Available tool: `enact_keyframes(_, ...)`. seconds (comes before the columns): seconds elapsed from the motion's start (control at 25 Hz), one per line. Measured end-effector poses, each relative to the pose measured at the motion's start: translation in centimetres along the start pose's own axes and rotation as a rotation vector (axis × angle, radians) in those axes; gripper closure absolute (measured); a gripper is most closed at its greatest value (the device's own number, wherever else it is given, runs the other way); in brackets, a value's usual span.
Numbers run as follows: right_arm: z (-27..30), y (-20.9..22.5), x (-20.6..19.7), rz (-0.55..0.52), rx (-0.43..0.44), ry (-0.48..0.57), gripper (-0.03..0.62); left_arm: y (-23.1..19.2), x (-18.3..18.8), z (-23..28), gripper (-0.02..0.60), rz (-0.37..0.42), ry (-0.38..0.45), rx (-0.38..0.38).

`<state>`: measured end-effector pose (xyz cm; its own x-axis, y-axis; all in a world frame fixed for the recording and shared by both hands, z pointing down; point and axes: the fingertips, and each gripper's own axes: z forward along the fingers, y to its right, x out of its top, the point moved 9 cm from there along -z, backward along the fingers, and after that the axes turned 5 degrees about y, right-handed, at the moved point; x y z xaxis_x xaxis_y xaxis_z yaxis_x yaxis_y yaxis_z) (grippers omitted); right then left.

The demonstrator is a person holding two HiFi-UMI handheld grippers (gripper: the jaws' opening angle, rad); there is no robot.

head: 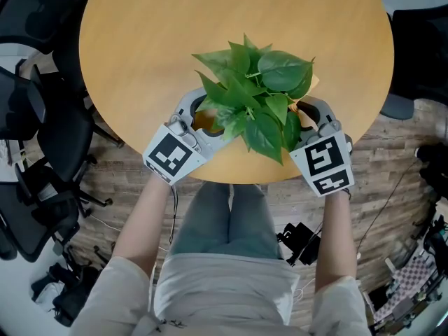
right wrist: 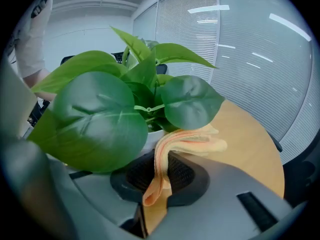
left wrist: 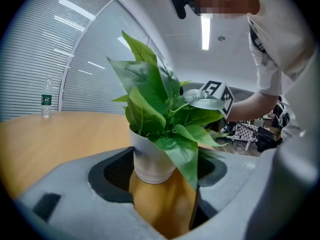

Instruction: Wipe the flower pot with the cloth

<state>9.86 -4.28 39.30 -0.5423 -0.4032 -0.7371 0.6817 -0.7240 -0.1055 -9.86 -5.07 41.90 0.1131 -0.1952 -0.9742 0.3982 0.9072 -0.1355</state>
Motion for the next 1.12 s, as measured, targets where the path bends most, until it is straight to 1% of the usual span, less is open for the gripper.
enact_keyframes(0.12,-0.2,-0.2,-0.1,0.006,0.0,0.004,0.544,0.2,0.0,-0.1,0.252,-0.014,-0.004,0.013)
enact_keyframes(0.28,-0.6,-0.8,-0.6,0.015,0.0,0.014,0.545,0.7,-0.2,-0.1,0.252,-0.01,0.004,0.031)
enact_keyframes(0.56,-1.2,-1.5,-1.1,0.031,-0.001,0.029,0.544,1.7,-0.1,0.4,0.254,-0.055,-0.004,0.111)
enact_keyframes(0.76,-1.5,-2.4,-1.6,0.039,-0.007,0.038,0.544,2.3,-0.1,0.8,0.255,-0.029,0.02,0.148)
enact_keyframes(0.88,-1.8,-2.9,-1.7,0.031,-0.007,0.035,0.544,2.7,0.0,1.0,0.257,-0.038,0.013,0.184)
enact_keyframes(1.0,-1.8,-3.3,-1.7,0.023,-0.004,0.031,0.545,3.2,0.0,1.3,0.259,-0.063,0.003,0.234)
enact_keyframes(1.12,-1.7,-3.6,-1.7,0.023,-0.002,0.029,0.545,3.7,0.0,1.5,0.259,-0.067,0.005,0.282)
